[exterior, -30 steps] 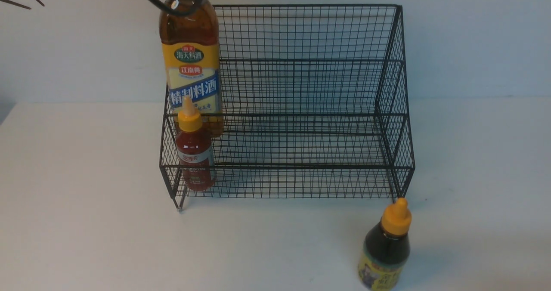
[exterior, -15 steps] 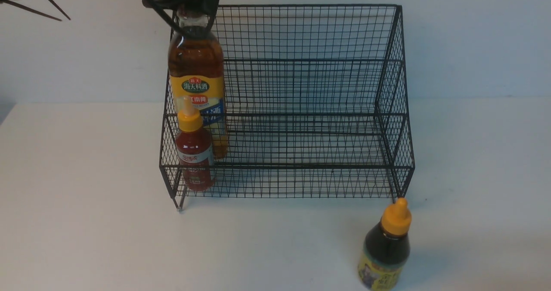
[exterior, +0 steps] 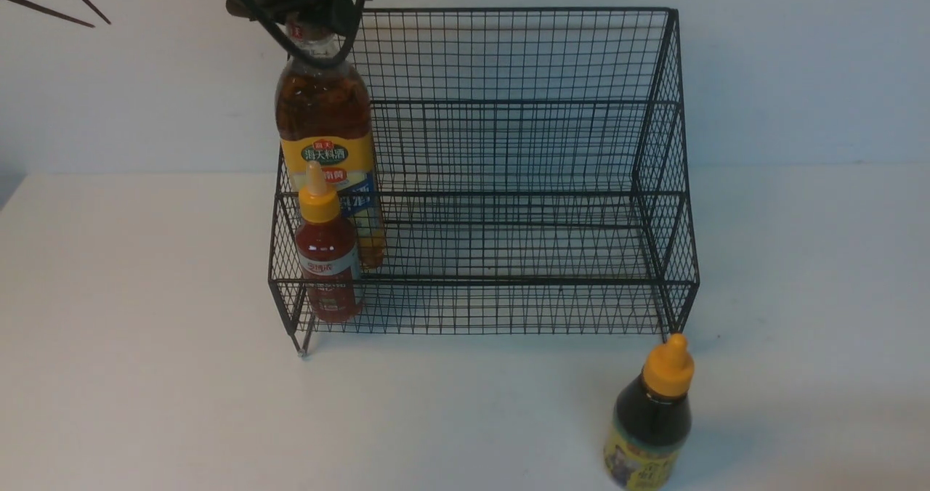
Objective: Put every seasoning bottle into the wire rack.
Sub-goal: Use the left arm to put the condiment bottle back on the shelf
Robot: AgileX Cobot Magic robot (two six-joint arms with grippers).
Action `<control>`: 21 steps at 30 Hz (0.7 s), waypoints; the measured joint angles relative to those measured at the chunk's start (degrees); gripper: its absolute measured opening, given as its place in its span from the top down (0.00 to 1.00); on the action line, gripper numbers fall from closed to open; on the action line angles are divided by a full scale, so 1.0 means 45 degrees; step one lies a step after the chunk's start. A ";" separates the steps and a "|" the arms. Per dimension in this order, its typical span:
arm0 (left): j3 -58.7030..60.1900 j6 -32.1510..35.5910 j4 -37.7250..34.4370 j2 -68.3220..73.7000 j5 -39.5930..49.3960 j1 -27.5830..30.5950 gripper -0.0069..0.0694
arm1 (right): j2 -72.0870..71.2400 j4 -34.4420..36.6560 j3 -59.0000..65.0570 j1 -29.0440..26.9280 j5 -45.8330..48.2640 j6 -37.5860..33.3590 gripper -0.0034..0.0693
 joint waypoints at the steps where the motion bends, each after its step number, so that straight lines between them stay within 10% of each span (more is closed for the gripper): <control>1: 0.0000 0.0000 0.0011 -0.0005 0.0042 0.0000 0.51 | 0.0000 0.0000 0.0000 0.0000 0.0000 0.0000 0.96; 21: -0.0091 -0.0098 0.0334 -0.0095 0.0817 0.0000 0.39 | 0.0000 0.0000 0.0000 0.0000 0.0000 0.0000 0.96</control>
